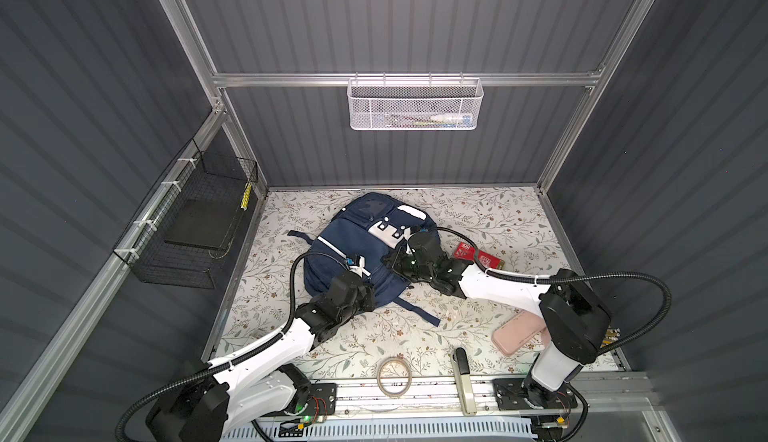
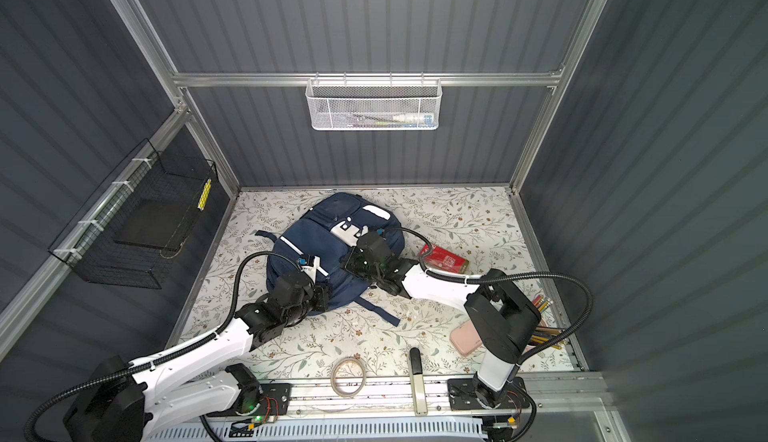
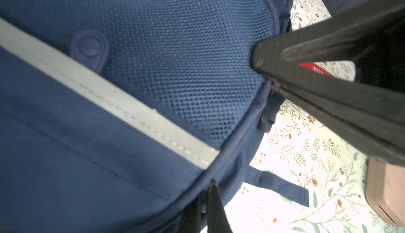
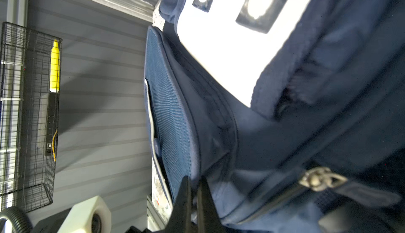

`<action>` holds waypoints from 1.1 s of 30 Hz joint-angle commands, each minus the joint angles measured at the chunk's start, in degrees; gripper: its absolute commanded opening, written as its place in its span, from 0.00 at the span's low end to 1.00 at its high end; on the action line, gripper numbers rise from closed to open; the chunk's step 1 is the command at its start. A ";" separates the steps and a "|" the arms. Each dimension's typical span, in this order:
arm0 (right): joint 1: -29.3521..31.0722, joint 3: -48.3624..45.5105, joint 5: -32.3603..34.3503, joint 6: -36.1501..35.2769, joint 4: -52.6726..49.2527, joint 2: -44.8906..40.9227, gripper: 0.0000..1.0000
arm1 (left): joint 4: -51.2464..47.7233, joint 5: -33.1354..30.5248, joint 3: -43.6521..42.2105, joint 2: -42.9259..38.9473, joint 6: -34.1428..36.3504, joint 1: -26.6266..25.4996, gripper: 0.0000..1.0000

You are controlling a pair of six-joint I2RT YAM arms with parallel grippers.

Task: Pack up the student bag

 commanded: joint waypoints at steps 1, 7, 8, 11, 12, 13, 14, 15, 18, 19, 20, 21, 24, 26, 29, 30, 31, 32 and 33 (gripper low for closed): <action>-3.15 -1.66 -1.85 -3.10 -3.18 -4.71 0.00 | -5.95 -0.38 0.18 -1.96 -0.74 2.89 0.00; -5.25 -1.32 -2.99 -11.43 -11.73 -6.04 0.02 | -9.51 3.41 1.64 -4.48 2.03 4.43 0.00; -5.24 -1.07 -4.58 -14.24 -11.89 -5.71 0.14 | -8.70 4.72 1.85 -4.51 2.43 4.42 0.00; -5.03 -1.66 -4.77 -24.41 -13.20 -7.54 0.60 | -7.46 8.36 3.37 -2.97 3.31 4.41 0.00; -4.92 -1.09 -3.98 -28.50 -15.28 -8.56 0.66 | -7.19 9.15 3.81 -2.37 3.58 4.41 0.00; -4.98 -0.75 -1.81 -34.13 -17.42 -9.90 0.69 | -6.85 9.64 3.93 -2.01 3.68 4.42 0.00; -4.98 -1.35 -0.59 -40.58 -17.37 -11.37 0.70 | -6.37 9.90 3.77 -2.04 3.61 4.41 0.00; -5.39 -2.05 -0.60 -45.54 -16.18 -12.46 0.72 | -6.06 10.26 3.69 -2.19 3.47 4.46 0.00; -6.30 -5.13 -5.26 -66.66 -10.96 -14.97 0.72 | -7.15 9.76 4.33 -2.34 4.12 4.47 0.00; -6.20 -6.26 -6.23 -73.54 -9.09 -15.32 0.73 | -7.67 9.75 4.71 -2.61 4.47 4.42 0.00; -6.02 -6.50 -8.62 -81.36 -9.19 -15.23 0.75 | -8.14 9.70 5.04 -2.94 4.53 4.41 0.00; -5.51 -6.16 -9.26 -87.55 -9.84 -14.87 0.77 | -8.82 9.42 5.25 -3.14 4.65 4.41 0.00; -3.35 -3.62 -7.13 -102.84 -11.63 -11.25 0.75 | -9.94 8.15 5.71 -3.82 5.01 4.43 0.00; -1.79 -0.59 -6.28 -108.65 -13.25 -7.61 0.71 | -10.29 7.99 5.84 -3.66 5.10 4.41 0.00; -0.22 1.36 -5.82 -112.78 -10.85 -4.01 0.65 | -10.60 8.15 6.25 -3.42 4.86 4.41 0.00; 0.28 0.88 -4.85 -113.44 -8.25 -3.26 0.64 | -10.68 8.24 6.44 -3.43 4.84 4.41 0.00; 0.68 0.14 -3.98 -114.77 -5.32 -2.43 0.64 | -10.69 8.31 6.55 -3.61 4.58 4.41 0.00; 1.17 -0.64 -3.10 -116.76 -2.73 -1.63 0.64 | -11.06 8.26 6.73 -3.69 4.52 4.42 0.00; 1.82 -1.40 -1.66 -118.12 -0.30 -0.93 0.64 | -11.33 8.08 6.79 -3.84 4.52 4.41 0.00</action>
